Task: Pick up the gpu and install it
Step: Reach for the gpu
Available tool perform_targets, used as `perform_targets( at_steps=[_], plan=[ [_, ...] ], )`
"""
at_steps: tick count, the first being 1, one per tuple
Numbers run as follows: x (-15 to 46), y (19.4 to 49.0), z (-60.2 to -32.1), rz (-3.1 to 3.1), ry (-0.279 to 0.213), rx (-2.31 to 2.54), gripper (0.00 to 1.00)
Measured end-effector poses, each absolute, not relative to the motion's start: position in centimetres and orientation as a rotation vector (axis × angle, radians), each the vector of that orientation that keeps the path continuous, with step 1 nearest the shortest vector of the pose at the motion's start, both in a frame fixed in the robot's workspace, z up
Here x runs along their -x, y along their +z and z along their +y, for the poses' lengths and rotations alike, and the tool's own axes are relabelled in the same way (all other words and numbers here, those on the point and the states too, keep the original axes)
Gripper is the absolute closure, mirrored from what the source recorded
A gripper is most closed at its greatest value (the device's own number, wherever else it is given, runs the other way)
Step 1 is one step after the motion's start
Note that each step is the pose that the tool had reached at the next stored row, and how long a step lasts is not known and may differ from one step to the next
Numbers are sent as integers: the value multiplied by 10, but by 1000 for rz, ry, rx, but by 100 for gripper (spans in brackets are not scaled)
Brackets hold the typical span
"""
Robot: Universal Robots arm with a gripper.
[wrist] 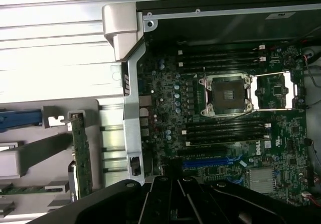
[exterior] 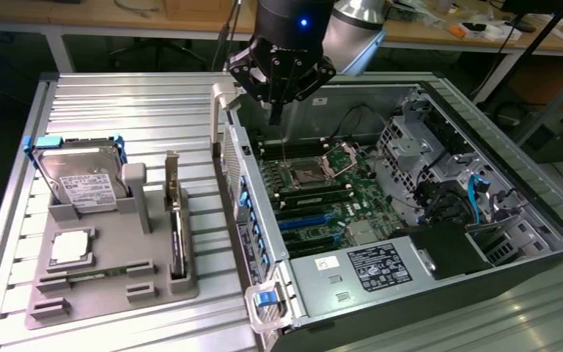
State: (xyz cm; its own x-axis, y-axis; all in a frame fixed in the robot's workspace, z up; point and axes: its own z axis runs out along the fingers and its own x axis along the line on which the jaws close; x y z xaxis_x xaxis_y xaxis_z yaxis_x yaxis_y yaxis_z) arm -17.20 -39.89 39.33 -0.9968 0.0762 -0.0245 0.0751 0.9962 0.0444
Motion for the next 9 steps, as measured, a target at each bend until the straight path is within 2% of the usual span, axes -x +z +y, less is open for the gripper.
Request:
perform_targets(
  at_steps=[9],
  plan=[
    [178, 393, -399, 3112, 68, -118, 89]
  ],
)
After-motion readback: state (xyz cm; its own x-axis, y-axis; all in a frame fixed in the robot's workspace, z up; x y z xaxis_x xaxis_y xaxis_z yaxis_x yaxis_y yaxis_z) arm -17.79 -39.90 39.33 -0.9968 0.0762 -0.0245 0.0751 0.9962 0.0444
